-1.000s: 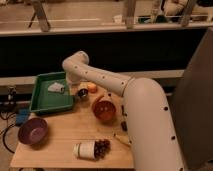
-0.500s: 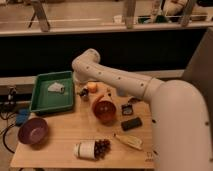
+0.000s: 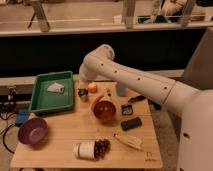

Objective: Wipe tray with sponge

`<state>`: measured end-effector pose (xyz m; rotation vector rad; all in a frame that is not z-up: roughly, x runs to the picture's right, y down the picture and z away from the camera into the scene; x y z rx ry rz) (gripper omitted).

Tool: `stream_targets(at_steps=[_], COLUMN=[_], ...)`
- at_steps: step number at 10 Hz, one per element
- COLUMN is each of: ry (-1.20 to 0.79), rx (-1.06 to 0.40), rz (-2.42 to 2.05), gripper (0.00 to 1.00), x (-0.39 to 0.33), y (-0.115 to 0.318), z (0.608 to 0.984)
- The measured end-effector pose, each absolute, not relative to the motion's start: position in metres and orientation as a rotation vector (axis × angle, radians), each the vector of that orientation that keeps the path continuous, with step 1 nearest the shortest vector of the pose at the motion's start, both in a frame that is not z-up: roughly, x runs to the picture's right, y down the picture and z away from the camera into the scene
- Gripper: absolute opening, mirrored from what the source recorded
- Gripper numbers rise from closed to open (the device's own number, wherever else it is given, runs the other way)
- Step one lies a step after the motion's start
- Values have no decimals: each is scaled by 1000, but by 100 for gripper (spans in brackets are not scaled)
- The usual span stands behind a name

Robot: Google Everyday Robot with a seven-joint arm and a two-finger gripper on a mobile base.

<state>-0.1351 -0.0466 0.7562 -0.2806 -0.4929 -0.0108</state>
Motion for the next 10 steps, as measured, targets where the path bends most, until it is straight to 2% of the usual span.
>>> stream_targets(at_steps=[6, 8, 10], ry=[-764, -936, -975], rx=[-316, -391, -431], rz=[-241, -338, -379], gripper=[0, 0, 0], x=[-252, -277, -287], y=[-54, -59, -59], z=[744, 768, 790])
